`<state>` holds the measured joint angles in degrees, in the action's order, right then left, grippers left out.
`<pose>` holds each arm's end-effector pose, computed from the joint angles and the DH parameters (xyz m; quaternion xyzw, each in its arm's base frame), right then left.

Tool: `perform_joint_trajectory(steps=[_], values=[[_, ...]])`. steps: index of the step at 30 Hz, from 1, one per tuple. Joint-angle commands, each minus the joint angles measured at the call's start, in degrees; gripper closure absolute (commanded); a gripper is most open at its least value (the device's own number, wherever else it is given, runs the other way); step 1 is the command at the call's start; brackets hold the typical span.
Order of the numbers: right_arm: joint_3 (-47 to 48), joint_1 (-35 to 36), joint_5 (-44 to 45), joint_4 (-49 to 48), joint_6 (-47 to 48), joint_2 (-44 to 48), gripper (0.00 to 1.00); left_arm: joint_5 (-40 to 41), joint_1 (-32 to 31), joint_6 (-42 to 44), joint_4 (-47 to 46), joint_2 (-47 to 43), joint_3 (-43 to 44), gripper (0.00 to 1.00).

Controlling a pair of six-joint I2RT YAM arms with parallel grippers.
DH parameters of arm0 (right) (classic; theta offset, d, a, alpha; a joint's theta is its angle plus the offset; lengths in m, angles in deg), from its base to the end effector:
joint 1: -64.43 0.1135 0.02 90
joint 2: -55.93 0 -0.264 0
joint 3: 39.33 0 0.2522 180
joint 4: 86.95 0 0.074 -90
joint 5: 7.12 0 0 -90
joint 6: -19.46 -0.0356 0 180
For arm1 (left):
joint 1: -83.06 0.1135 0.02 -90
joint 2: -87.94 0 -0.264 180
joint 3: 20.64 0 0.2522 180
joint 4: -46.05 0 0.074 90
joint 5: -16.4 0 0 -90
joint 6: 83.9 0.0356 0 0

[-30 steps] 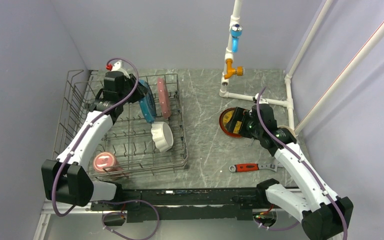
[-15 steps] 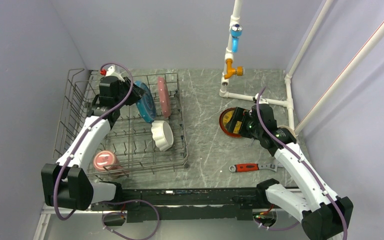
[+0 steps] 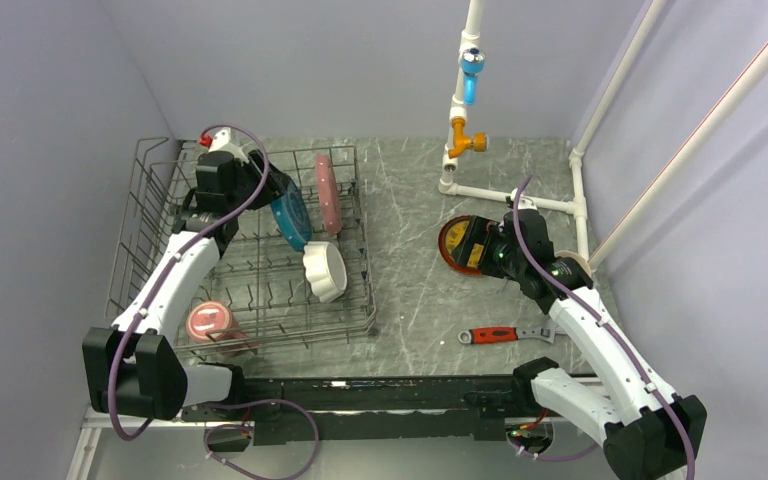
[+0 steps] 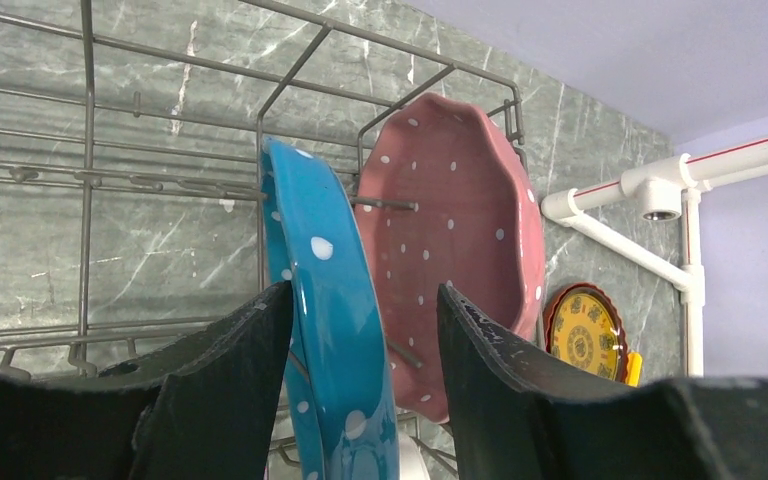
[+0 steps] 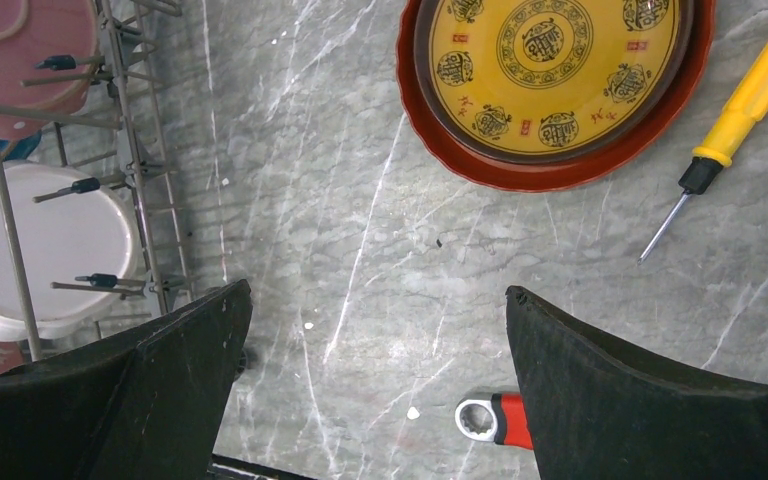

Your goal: Load the mixed dishes into the dish rack

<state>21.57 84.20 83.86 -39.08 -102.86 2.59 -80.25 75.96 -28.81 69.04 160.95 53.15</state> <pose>0.1846 0.0657 0.2876 0.1028 0.9016 0.1775 0.3809 0.2935 -0.0407 0.3281 -0.1677 0.8122 -0.2445 0.5025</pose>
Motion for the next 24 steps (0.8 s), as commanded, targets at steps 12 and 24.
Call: perform_joint_trajectory(steps=[12,24], values=[[-0.44,0.18,-0.33,-1.86,0.46,0.65,0.0,-7.42,-7.6,5.98,-3.16,6.57,9.29,0.4],[-0.88,0.19,-0.61,-2.53,0.28,0.12,0.0,3.74,-7.67,7.99,4.02,6.09,10.1,0.32]])
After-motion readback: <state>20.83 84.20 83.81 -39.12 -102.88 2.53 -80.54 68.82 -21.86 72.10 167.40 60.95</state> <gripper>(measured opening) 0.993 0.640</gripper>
